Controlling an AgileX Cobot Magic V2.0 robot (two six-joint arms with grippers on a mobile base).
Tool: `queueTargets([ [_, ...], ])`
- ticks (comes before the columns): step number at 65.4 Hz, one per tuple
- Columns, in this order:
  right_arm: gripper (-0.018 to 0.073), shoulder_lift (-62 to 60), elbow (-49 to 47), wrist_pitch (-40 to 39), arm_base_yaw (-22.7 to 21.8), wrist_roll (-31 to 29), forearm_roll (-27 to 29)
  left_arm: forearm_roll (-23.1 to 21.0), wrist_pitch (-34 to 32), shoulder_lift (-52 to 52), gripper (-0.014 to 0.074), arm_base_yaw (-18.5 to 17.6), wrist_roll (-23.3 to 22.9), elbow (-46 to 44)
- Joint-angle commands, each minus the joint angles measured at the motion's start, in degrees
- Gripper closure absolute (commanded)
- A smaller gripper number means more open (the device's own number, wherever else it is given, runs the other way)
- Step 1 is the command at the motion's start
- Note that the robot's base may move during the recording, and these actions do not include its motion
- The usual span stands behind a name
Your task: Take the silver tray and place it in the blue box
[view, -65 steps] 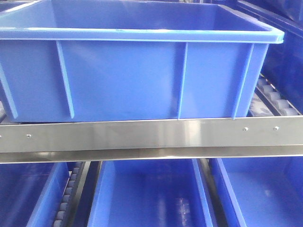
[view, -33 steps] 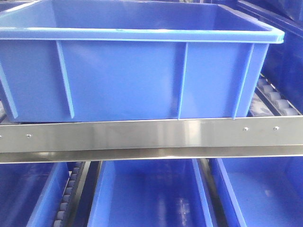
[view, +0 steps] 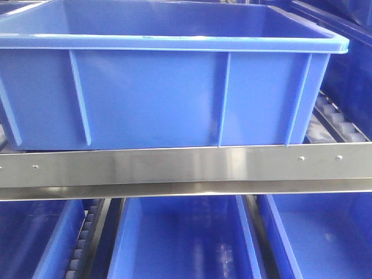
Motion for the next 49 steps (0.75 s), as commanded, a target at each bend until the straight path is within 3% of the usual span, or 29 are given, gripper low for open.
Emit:
queueTargets([
  [1,0.0503,-1.24,-1.05,-5.04,-0.42,-0.77,0.05,-0.30,-5.84,-0.90,0.0602,0.13,-0.22,1.06],
  [49,0.0503,-1.24,-1.05,-5.04,-0.42,-0.77,0.05,-0.30,-5.39,-0.90,0.0602,0.13,-0.22,1.06],
])
